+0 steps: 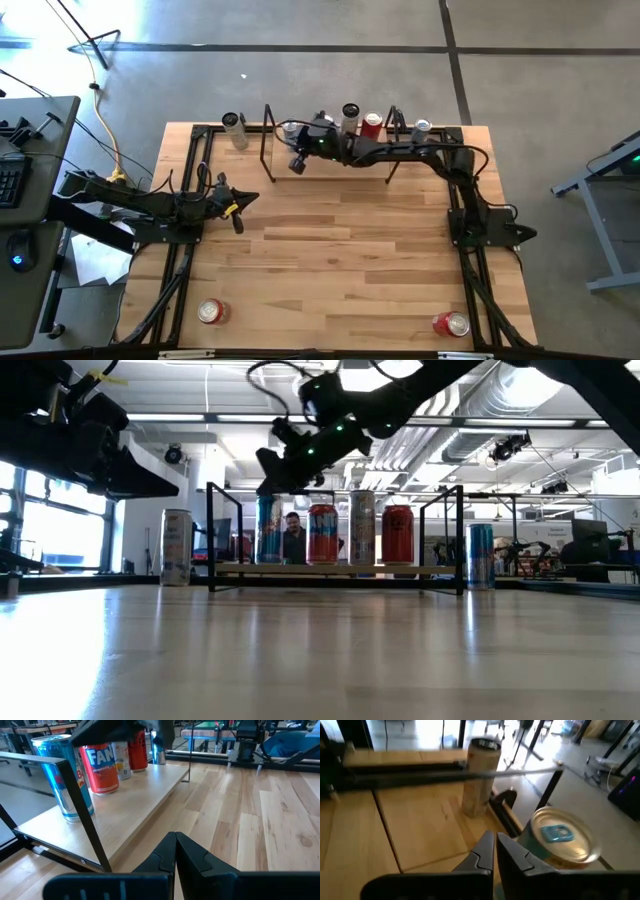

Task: Place canned beverage on shelf
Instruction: Put the bottom blue soda can on the shelf

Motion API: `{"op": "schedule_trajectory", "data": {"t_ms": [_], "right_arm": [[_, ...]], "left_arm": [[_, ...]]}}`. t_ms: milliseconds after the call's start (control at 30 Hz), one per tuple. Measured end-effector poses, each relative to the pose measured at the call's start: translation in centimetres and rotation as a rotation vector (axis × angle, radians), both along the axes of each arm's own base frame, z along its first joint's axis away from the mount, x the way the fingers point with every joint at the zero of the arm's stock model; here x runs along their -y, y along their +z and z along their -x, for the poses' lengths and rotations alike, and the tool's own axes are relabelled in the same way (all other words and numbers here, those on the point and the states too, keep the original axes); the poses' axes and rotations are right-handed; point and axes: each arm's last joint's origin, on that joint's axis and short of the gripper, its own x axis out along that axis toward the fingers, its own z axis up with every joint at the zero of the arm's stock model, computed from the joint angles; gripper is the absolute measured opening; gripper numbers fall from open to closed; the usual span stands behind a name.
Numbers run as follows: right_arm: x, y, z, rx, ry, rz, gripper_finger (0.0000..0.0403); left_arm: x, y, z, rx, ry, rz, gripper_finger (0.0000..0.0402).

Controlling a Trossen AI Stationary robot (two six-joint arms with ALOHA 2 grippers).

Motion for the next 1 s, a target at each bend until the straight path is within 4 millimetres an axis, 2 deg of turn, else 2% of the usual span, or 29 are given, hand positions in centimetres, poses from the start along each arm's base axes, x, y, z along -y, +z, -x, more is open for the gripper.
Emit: {"op": "schedule_trajectory", "data": {"t_ms": [233,433,867,1000], "right_arm": [[0.4,-0.6,-3.3,-0.178,-0.041,0.008,0.0000],[1.3,-1.9,-4.7,-0.237,-0.130,0.037,0.0000],[3.5,-2.2,-4.2,-0.232,-0.268,0.028,0.0000],[3.7,-2.1,-4.1,-0.231,-0.270,0.028,0.0000]], "left_arm": [[0.0,-0.1,0.0,-0.006,0.000,-0.001,0.0000],[0.0,-0.1,0.0,-0.013,-0.001,-0.002,0.0000],[0.0,-0.2,0.0,-0.017,0.000,-0.002,0.0000],[0.0,-0.2,0.0,-0.018,-0.001,-0.002,0.0000]]}}
